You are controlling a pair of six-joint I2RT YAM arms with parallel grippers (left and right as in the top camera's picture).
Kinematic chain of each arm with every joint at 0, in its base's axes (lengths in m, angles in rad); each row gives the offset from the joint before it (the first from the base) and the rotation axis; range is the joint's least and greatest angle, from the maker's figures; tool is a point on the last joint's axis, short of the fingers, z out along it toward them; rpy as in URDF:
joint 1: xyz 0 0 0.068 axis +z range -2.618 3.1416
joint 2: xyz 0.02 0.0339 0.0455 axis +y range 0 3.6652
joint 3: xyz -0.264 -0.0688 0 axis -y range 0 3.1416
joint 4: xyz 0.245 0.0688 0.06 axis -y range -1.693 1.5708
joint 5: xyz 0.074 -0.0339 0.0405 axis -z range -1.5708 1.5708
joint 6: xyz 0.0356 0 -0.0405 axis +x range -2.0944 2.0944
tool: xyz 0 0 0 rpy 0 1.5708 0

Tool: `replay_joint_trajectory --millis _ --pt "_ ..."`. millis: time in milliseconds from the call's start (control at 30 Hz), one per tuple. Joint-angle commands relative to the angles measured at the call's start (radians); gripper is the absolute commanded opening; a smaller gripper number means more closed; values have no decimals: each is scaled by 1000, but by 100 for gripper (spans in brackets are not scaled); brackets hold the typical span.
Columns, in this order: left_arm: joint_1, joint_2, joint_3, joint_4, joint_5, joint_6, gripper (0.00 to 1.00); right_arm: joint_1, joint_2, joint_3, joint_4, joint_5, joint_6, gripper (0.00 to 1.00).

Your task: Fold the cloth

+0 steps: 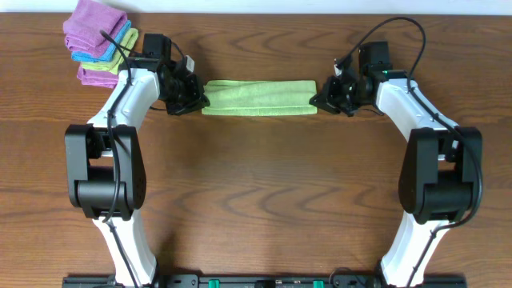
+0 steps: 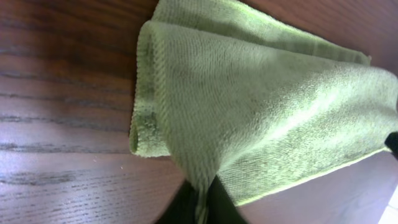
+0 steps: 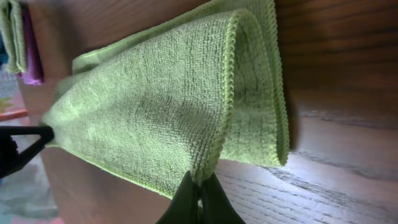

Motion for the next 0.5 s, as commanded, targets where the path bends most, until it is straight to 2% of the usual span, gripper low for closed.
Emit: replay_joint_trajectory --millis 0,67,100,167,200,233,267,300,367,467 --pt "6 3 9 5 -40 21 74 -6 11 8 0 35 -35 34" --pt "6 3 10 8 -39 21 95 -6 10 9 11 35 -35 63" --pt "7 3 13 7 -39 21 96 -8 10 10 20 31 -36 71" --pt "8 3 24 -5 -34 21 95 -13 10 19 31 12 -35 72" --pt "9 3 34 -17 -31 21 97 -18 8 26 37 -5 -36 59" --pt "9 3 48 -32 -31 21 94 -22 5 36 42 -23 -36 19" --pt "9 3 60 -43 -31 21 83 -26 0 45 48 -33 -36 2" --pt "9 3 74 -56 -31 22 64 -27 -5 58 55 -46 -37 2" --pt "5 3 99 -71 -32 30 6 -26 -21 87 63 -54 -64 2" --pt "-12 3 109 -63 -48 36 6 1 -52 120 62 -18 -125 1"
